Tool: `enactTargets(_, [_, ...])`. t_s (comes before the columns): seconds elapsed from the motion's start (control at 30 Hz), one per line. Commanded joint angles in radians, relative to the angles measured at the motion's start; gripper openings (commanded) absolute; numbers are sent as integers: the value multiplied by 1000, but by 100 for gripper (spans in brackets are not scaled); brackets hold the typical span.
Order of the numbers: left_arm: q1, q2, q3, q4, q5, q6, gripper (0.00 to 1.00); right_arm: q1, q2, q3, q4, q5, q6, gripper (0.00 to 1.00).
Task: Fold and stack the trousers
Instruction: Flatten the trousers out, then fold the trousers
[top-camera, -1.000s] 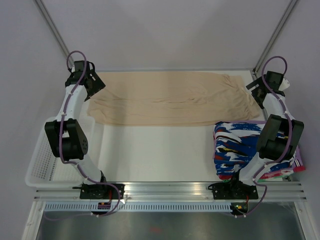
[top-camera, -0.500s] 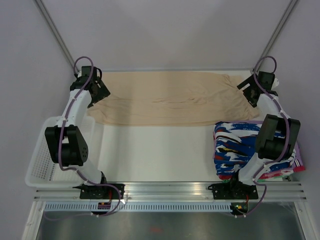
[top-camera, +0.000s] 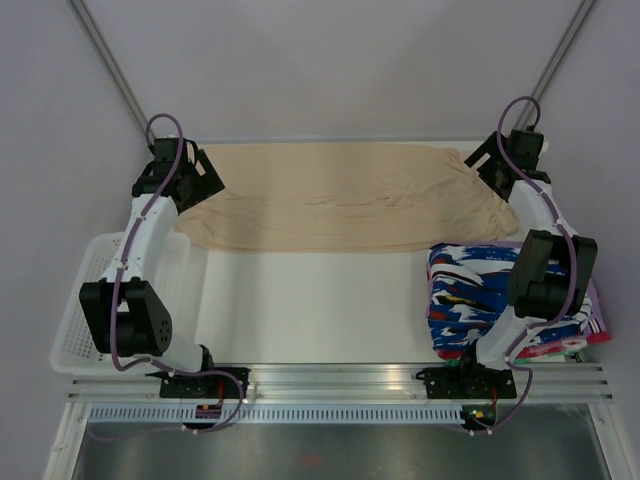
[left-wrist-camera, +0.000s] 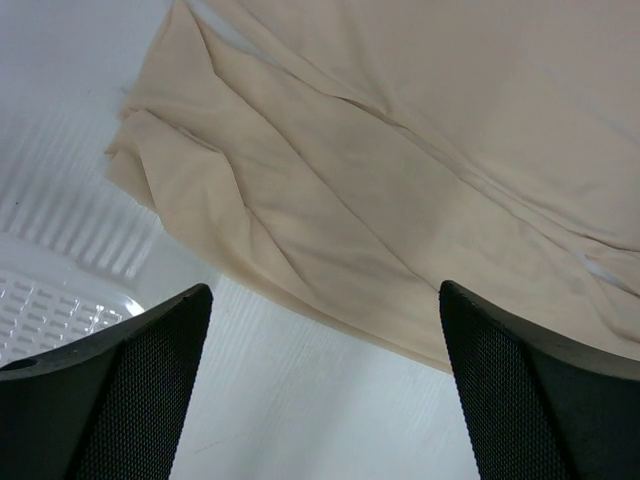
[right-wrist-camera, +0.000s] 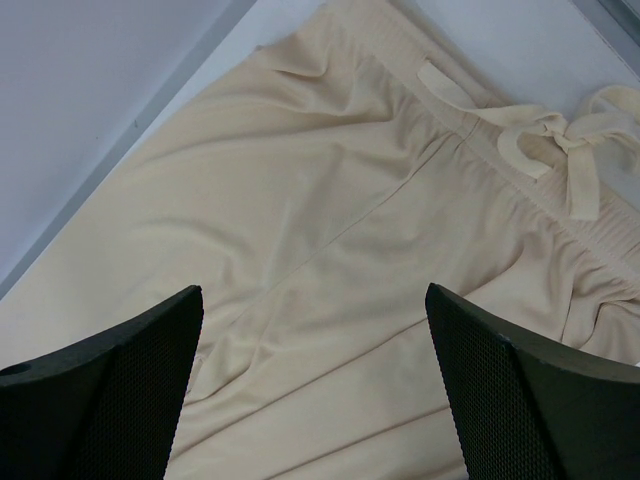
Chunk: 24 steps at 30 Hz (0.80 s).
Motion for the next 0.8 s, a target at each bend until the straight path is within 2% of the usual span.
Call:
enactTargets(0.0, [-2, -6, -2, -51, -24, -19, 100, 7, -48, -6, 27, -28, -7, 98])
enactTargets(0.17, [-2, 0, -36, -135, -58, -117, 100, 9, -81, -61, 13, -8, -14, 98])
enactTargets(0.37, [1, -9, -48, -272, -222, -293, 100, 9, -58, -80, 16, -16, 0, 98])
enactTargets(0.43, [1, 2, -63, -260, -237, -307, 100, 9, -36, -72, 22, -16, 0, 98])
enactTargets(0.63, [5, 46, -41, -123, -93, -281, 98, 9, 27, -29, 37, -50, 14, 98])
enactTargets(0.77, [5, 66, 27, -70, -131, -252, 98, 9, 42, -27, 37, -60, 9, 98])
